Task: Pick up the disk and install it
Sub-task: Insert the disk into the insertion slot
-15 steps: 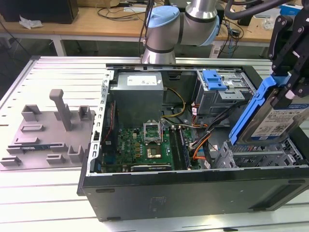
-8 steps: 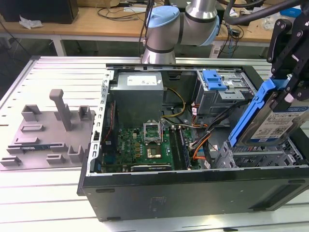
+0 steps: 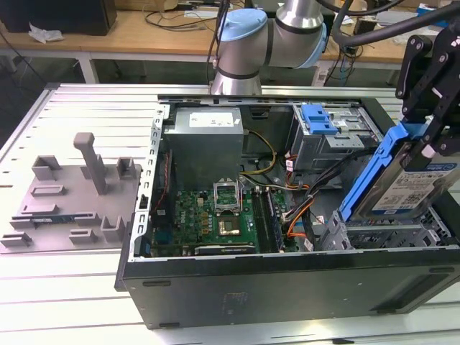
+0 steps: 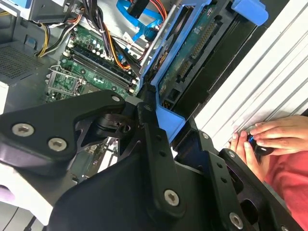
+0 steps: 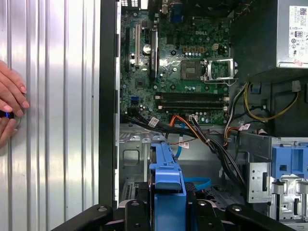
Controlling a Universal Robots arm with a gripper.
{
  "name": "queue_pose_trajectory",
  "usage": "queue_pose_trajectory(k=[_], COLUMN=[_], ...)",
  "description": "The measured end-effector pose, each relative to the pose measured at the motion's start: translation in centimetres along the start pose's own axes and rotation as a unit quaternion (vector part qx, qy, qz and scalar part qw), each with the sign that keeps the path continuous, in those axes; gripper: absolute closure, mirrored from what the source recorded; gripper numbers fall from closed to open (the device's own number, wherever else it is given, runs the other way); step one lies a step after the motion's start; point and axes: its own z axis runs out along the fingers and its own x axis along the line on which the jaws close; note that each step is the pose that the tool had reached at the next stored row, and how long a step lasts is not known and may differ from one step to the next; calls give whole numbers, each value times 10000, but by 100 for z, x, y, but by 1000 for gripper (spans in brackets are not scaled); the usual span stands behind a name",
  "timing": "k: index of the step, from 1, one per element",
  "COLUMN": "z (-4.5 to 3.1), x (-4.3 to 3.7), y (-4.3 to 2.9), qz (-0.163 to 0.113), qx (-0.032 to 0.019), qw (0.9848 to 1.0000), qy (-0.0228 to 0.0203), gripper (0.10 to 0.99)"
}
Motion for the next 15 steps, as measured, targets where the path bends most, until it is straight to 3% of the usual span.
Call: queue_pose_trajectory(k=[6,15], z=[65,233], x=[3,16], y=[-1,-2], qz=[0,0], qx=[-1,0], qw=[10000,10000], qy=[0,-1], gripper=[722,722])
